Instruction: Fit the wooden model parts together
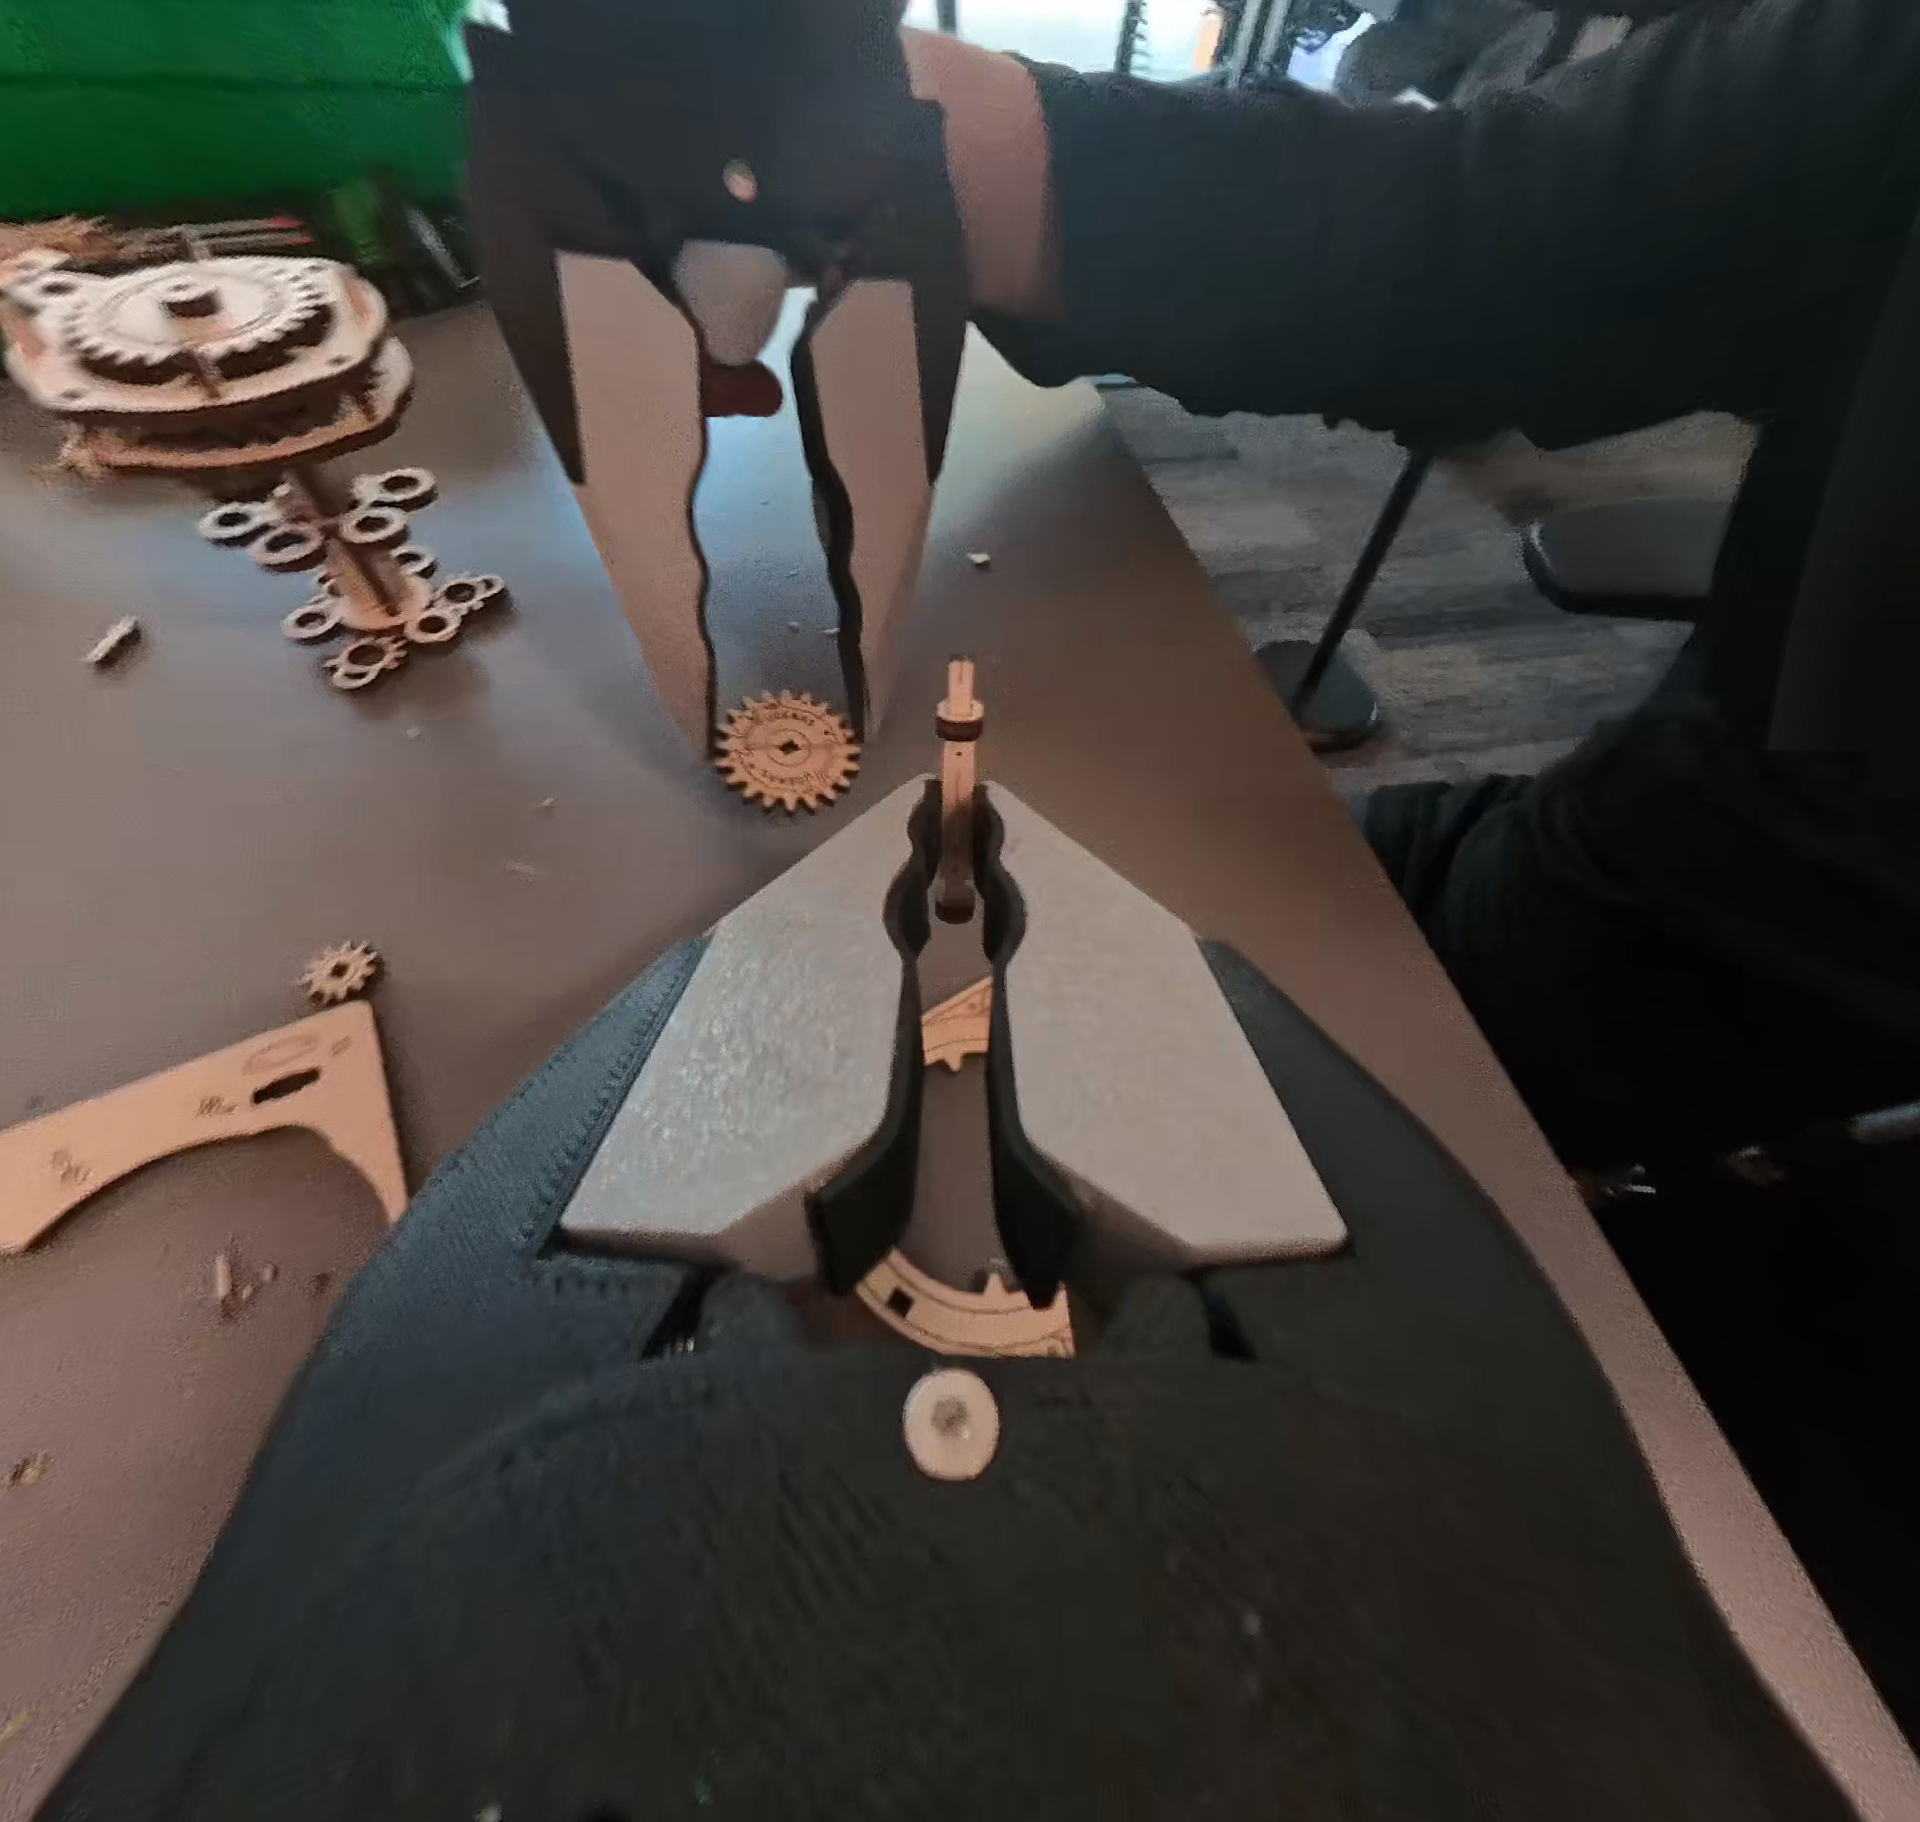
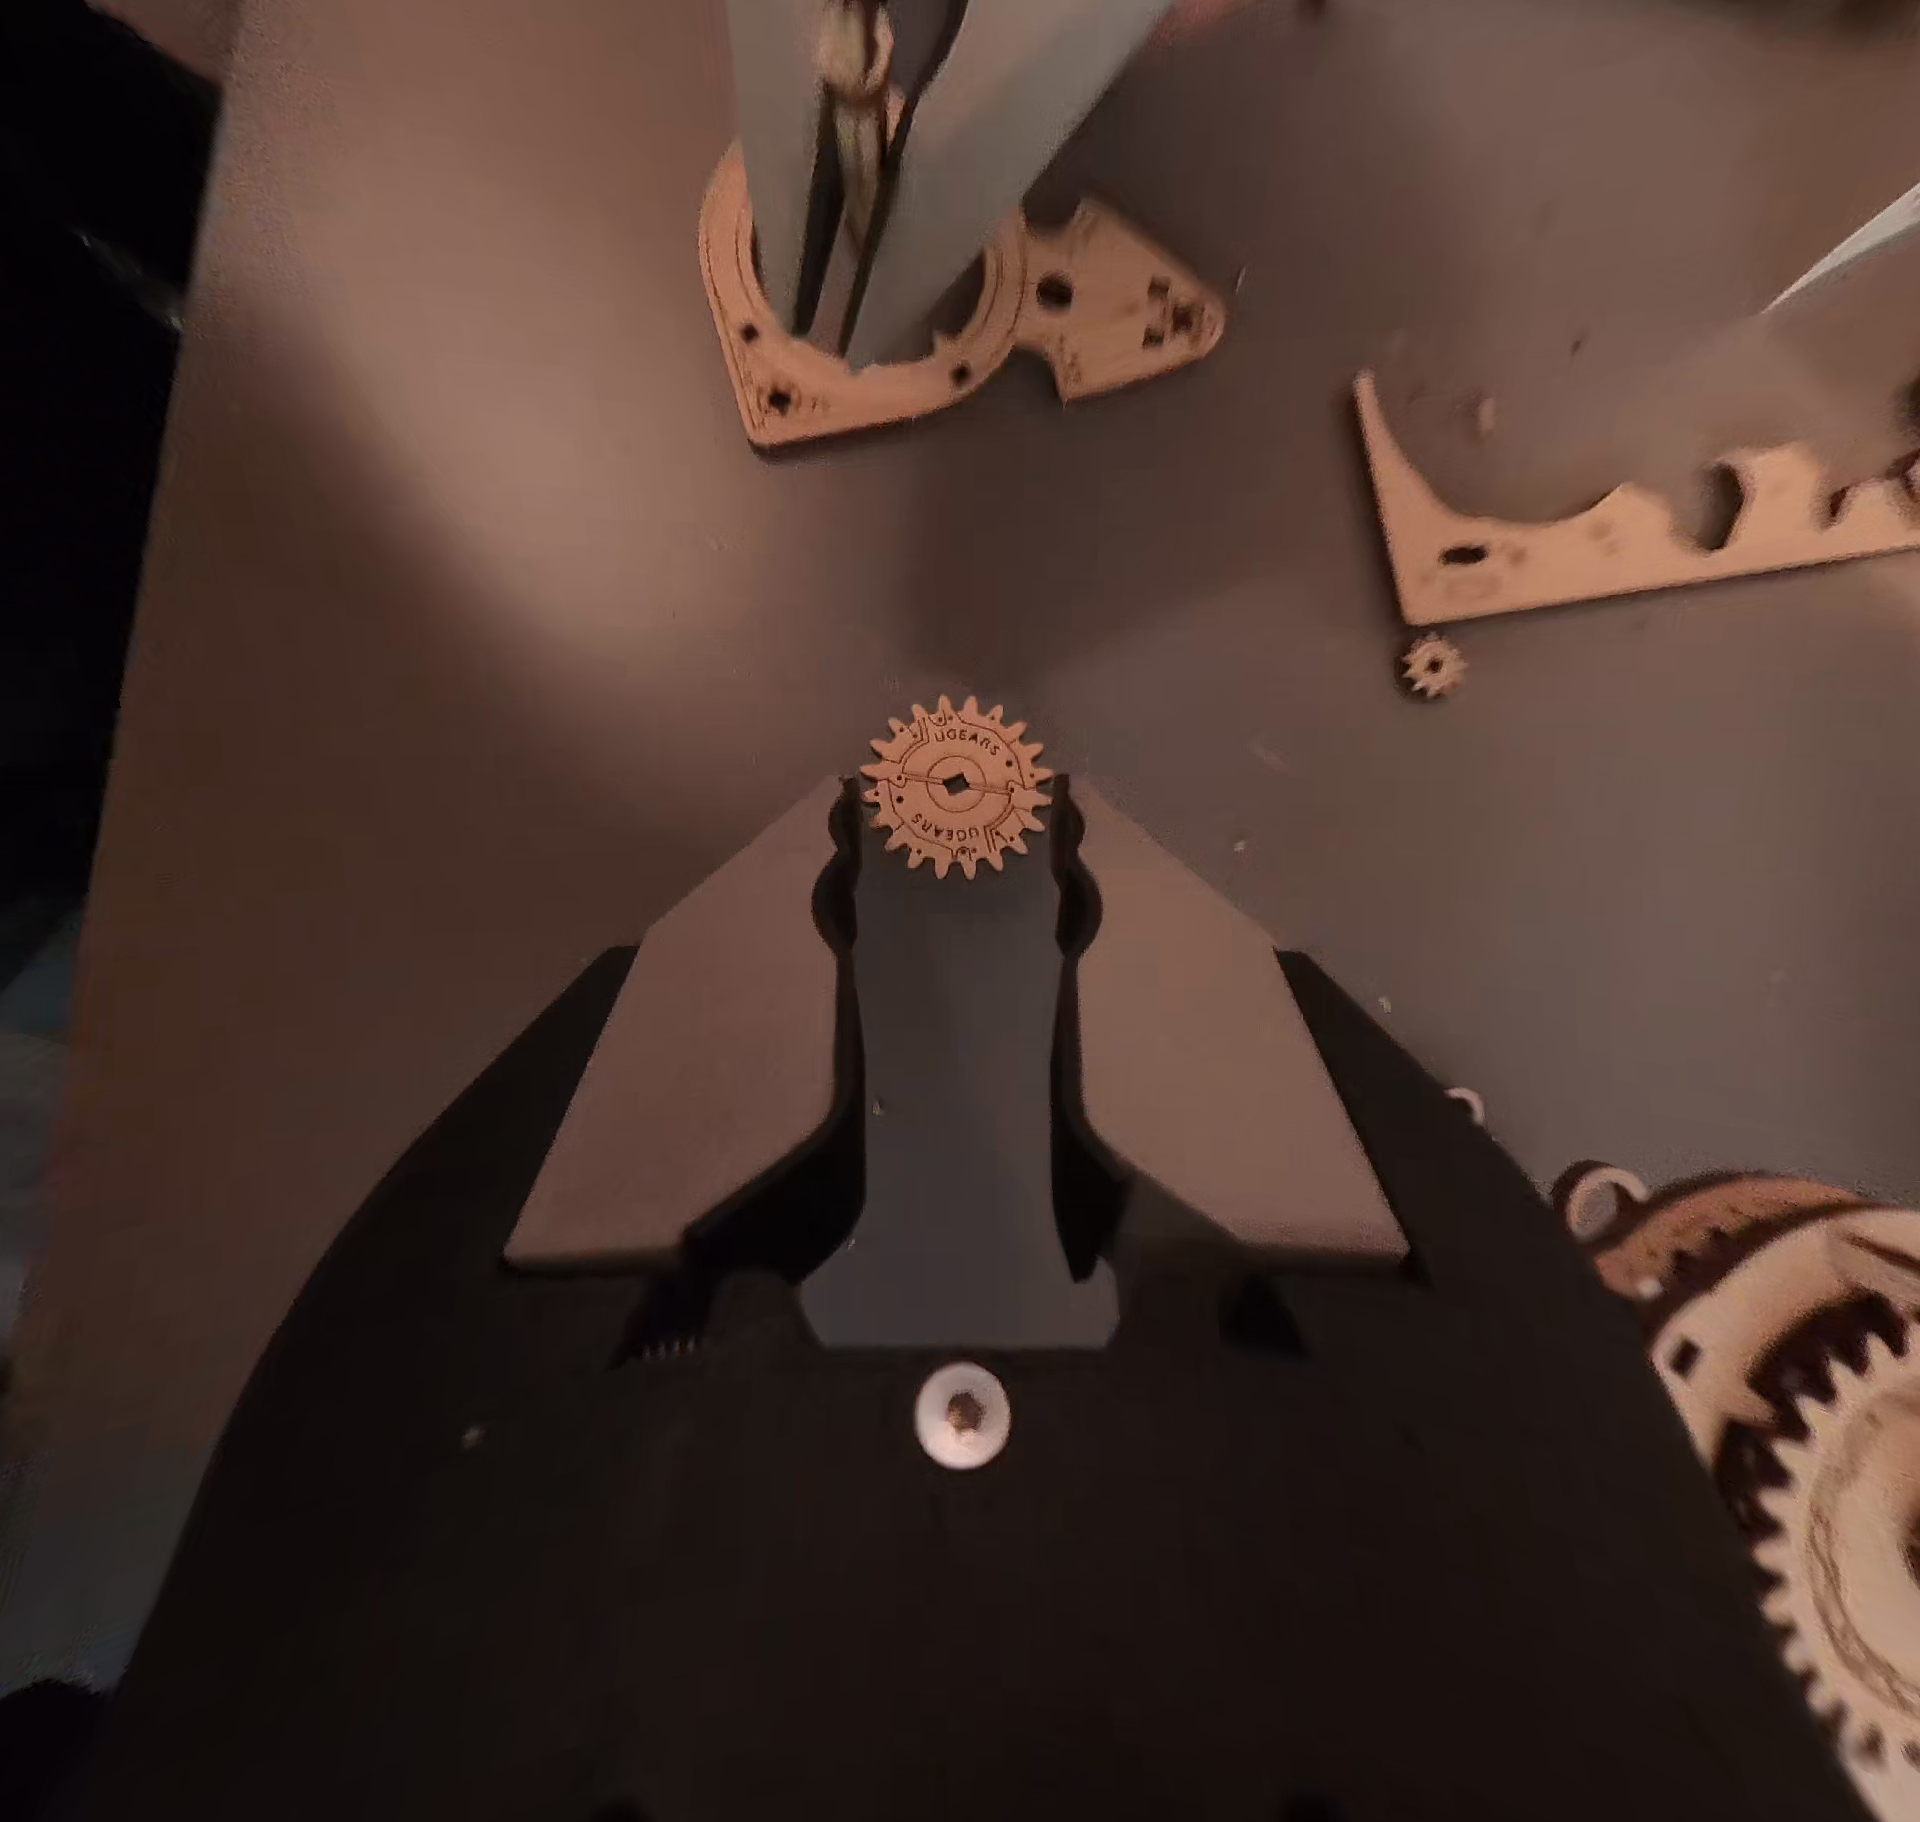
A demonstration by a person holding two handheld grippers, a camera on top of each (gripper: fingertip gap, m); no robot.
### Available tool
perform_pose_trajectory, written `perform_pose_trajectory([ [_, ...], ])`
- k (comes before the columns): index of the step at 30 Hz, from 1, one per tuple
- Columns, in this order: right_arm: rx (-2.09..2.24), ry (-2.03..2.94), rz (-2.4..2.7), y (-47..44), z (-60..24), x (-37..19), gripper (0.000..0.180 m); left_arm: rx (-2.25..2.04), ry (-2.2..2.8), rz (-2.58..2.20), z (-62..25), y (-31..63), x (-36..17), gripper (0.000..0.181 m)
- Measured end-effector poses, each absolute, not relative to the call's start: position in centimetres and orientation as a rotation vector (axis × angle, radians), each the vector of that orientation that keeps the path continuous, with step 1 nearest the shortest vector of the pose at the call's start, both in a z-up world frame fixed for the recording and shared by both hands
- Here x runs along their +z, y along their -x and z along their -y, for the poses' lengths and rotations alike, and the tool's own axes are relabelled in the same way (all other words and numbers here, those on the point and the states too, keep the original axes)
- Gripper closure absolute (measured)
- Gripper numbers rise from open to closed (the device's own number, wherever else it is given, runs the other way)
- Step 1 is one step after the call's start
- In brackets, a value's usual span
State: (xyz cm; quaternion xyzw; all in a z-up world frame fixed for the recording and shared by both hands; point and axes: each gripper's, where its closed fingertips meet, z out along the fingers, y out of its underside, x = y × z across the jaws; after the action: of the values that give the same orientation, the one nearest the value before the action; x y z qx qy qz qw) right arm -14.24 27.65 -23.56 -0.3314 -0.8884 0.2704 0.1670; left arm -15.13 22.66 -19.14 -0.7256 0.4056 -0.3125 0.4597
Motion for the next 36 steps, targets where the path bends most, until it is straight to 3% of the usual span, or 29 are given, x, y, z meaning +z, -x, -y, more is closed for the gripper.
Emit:
perform_pose_trajectory([
  [2,0.7,1.021,2.609,14.0,-28.0,-24.6,0.145,-0.777,1.808,-0.925,-23.2,15.8,-18.9,0.178],
  [4,0.658,1.122,2.585,14.3,-28.3,-24.5,0.129,-0.767,1.819,-0.869,-23.6,16.3,-18.8,0.178],
  [8,0.575,1.345,2.372,14.0,-29.1,-23.7,0.136,-0.707,1.835,-0.764,-24.9,16.8,-18.6,0.178],
  [20,0.696,1.916,1.635,13.5,-29.0,-23.6,0.122,-0.594,1.825,-0.535,-27.4,18.0,-17.7,0.179],
  [26,0.59,1.911,1.661,13.9,-29.2,-24.8,0.129,-0.554,1.824,-0.572,-27.6,16.9,-17.9,0.178],
  [28,0.6,1.866,1.712,14.2,-29.0,-24.7,0.146,-0.544,1.82,-0.593,-27.4,16.7,-17.9,0.179],
  [36,0.639,1.591,1.974,14.3,-28.4,-24.5,0.146,-0.584,1.812,-0.586,-27.7,16.3,-17.7,0.178],
])
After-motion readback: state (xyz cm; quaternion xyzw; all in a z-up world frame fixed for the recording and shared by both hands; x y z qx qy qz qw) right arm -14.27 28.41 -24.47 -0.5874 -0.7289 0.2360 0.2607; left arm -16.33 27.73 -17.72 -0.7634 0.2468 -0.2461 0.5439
